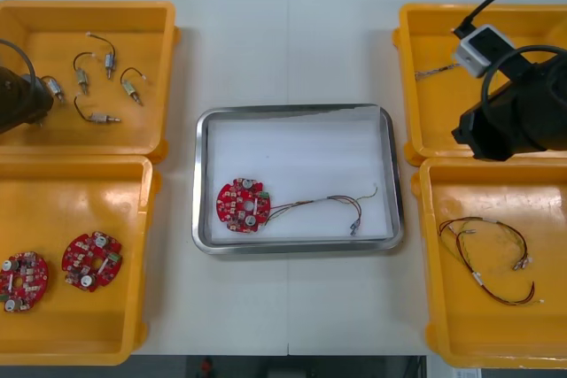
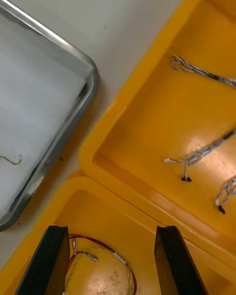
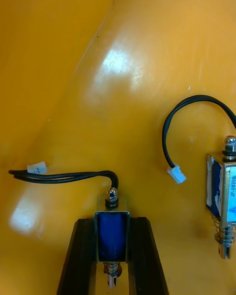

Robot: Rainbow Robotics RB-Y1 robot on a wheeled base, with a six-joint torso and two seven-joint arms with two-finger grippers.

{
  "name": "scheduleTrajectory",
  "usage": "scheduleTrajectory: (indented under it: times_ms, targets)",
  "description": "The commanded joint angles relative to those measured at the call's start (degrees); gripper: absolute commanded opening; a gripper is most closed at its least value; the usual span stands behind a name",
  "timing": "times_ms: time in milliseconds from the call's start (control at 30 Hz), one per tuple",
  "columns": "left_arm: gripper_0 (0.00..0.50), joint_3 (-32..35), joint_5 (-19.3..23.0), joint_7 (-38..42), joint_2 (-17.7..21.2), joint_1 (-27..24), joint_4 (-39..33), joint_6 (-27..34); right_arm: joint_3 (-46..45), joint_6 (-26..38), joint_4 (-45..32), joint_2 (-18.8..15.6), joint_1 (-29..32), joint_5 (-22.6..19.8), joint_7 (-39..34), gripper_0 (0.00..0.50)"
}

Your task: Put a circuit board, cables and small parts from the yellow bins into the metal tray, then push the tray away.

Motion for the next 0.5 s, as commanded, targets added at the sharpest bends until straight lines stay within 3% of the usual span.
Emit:
scheduleTrajectory:
  times_ms: [33,233,500]
  targets:
    - [0.000,-0.9,1.0,-4.8,-0.6,0.8,-0.2,-0.4,-6.9,0.2,0.7,-2.1,1.6,-0.2,-3.9,0.500]
    - [0.000,1.4,-0.2,-4.3,-0.5,0.2,-2.5,3.5,-11.4,0.2,6.7,-2.4,-0.4,-0.2,-4.4,0.500]
    - [0.000,9.0,-5.0,-3.5,0.0,-1.2,-11.2,17.1,-12.1,0.2,15.4,-1.8,-4.8,4.5,-5.3,0.500]
